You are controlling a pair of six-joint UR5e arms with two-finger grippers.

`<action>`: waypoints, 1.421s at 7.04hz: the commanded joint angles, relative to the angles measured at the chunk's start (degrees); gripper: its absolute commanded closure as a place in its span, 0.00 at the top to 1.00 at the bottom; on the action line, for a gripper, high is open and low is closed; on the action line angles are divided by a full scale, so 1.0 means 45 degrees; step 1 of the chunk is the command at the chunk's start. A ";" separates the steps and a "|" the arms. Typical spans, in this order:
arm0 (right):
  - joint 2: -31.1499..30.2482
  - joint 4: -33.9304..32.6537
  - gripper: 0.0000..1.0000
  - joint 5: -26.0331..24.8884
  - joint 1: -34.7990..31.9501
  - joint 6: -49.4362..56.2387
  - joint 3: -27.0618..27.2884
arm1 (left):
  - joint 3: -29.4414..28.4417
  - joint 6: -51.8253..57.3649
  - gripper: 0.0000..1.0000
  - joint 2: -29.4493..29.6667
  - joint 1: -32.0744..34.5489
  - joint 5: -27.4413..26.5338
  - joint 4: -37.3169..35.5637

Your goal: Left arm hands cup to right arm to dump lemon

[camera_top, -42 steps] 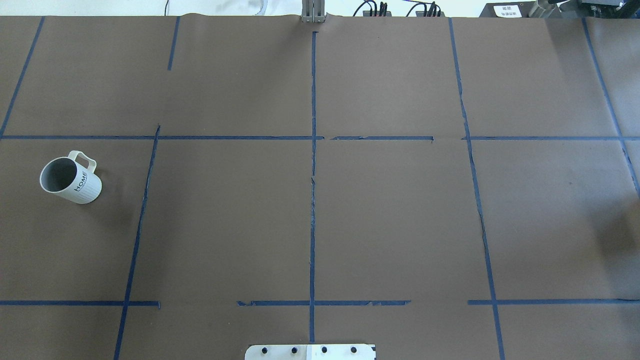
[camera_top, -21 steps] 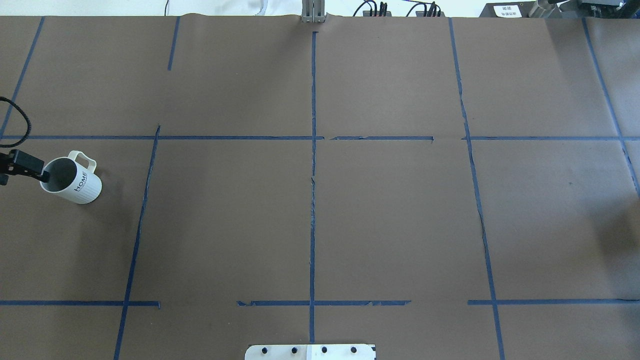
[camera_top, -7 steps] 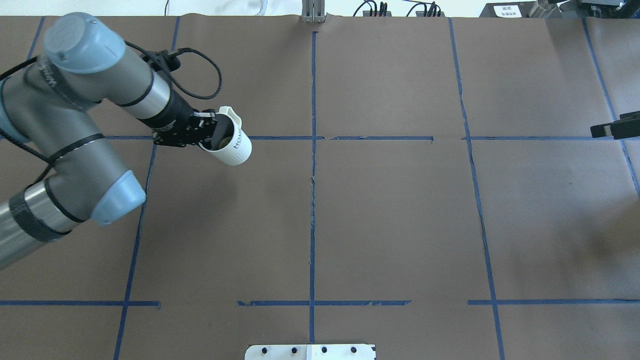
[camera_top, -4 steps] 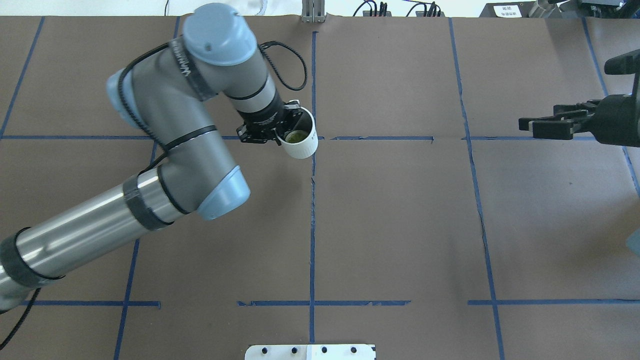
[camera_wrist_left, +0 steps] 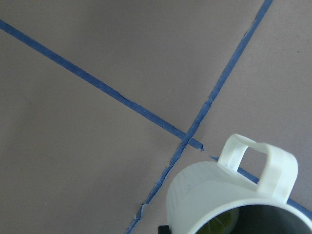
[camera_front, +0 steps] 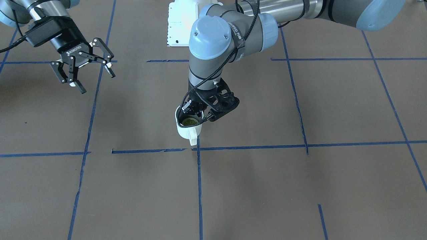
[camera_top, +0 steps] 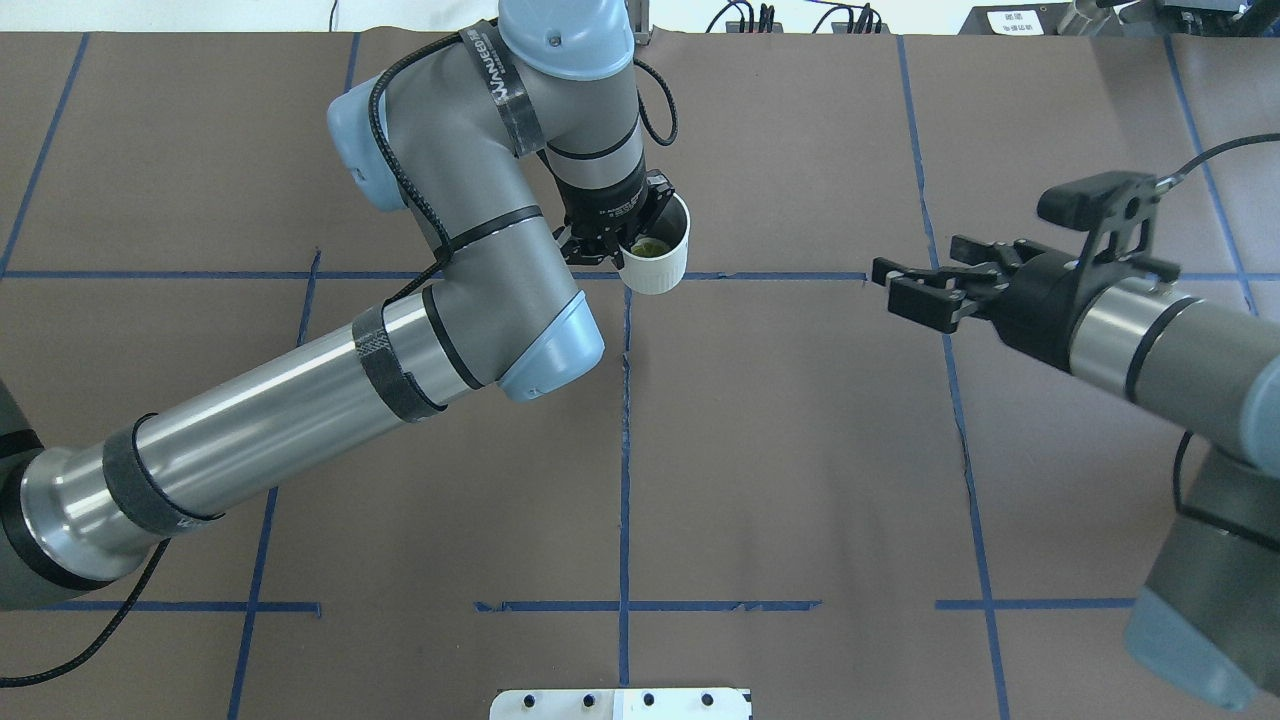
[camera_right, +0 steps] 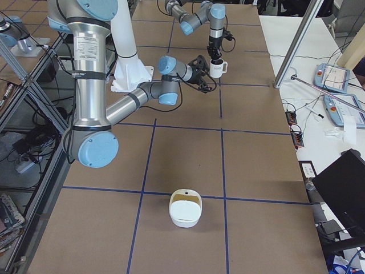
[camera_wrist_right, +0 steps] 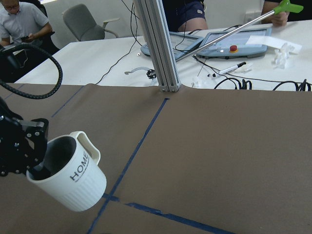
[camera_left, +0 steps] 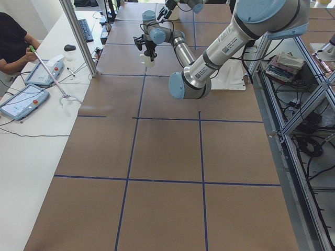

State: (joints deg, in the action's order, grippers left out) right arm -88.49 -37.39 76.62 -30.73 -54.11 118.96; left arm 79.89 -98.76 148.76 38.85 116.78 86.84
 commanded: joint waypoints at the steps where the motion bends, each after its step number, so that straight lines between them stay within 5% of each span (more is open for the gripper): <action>1: 0.1802 -0.0109 0.99 -0.4936 0.3552 0.0148 -0.0416 | 0.0020 -0.0415 0.01 0.0203 0.0000 0.0219 -0.0020; 3: 0.3014 -0.0070 0.96 -0.7658 0.4735 0.1758 -0.1936 | 0.0602 -0.0416 0.01 0.0184 0.0000 0.1039 -0.0678; 5: 0.3726 -0.0070 0.96 -0.7769 0.4758 0.2589 -0.2878 | 0.1347 -0.0435 0.02 0.0165 0.0000 0.1370 -0.1424; 10: 0.3726 -0.0051 0.98 -0.7769 0.4622 0.3410 -0.2998 | 0.1953 -0.0981 0.03 0.0125 -0.0506 0.1704 -0.1406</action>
State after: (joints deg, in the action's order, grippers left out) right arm -71.72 -37.66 41.66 -9.95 -39.21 105.66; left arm 87.81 -102.52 149.33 37.59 124.29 80.44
